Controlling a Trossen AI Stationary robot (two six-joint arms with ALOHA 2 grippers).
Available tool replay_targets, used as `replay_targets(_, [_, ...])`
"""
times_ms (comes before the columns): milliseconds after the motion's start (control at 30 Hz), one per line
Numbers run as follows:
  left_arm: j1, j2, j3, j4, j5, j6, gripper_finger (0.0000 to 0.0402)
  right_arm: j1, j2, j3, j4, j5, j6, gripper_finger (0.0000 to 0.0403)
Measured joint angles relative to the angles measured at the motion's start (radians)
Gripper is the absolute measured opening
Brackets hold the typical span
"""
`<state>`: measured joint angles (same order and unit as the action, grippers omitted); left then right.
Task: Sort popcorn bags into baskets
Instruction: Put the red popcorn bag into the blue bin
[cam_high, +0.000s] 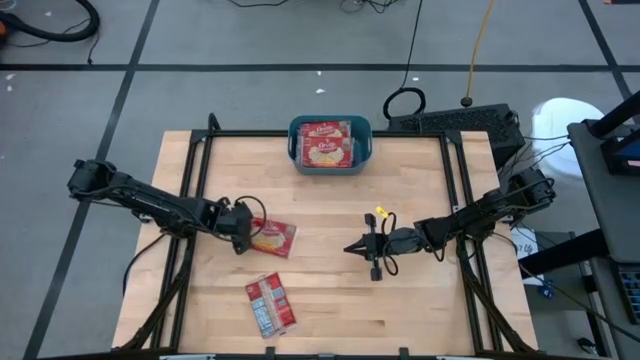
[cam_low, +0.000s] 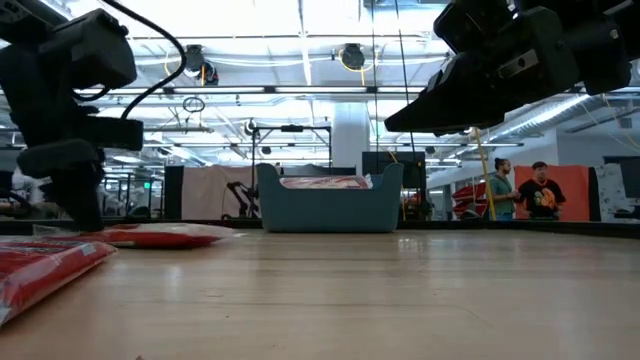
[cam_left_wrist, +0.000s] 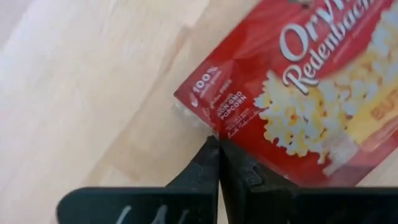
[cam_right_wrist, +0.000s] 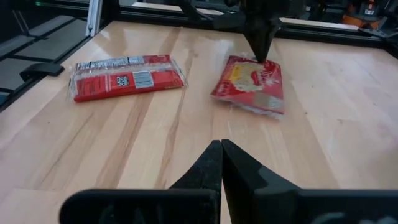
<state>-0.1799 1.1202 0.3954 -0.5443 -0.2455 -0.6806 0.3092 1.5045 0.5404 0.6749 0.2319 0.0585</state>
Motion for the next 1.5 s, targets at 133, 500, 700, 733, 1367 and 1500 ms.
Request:
replay_targets(133, [0.000,0.000,0.000,0.079,-0.033,0.025,0.0004,-0.002,0.000,0.000,-0.003,0.014,0.048,0.0000])
replay_targets(500, [-0.007,0.000,0.001,0.363,-0.159,0.091,0.0001,-0.011,0.000,0.000,-0.003,0.112,0.276,0.0073])
replay_targets(700, [-0.026,-0.001,0.003,0.557,-0.266,0.212,0.0001,-0.012,0.016,0.000,0.044,0.113,0.329,0.0133])
replay_targets(733, [-0.026,-0.001,0.003,0.588,-0.281,0.234,0.0001,-0.012,0.026,0.000,0.060,0.114,0.341,0.0141])
replay_targets(1367, [-0.069,-0.002,0.004,0.861,-0.357,0.542,0.0000,-0.158,0.325,0.015,0.447,0.098,0.201,0.0228])
replay_targets(1500, [-0.072,-0.003,0.005,0.815,-0.340,0.468,0.0002,-0.231,0.349,0.058,0.389,-0.032,0.290,0.0230])
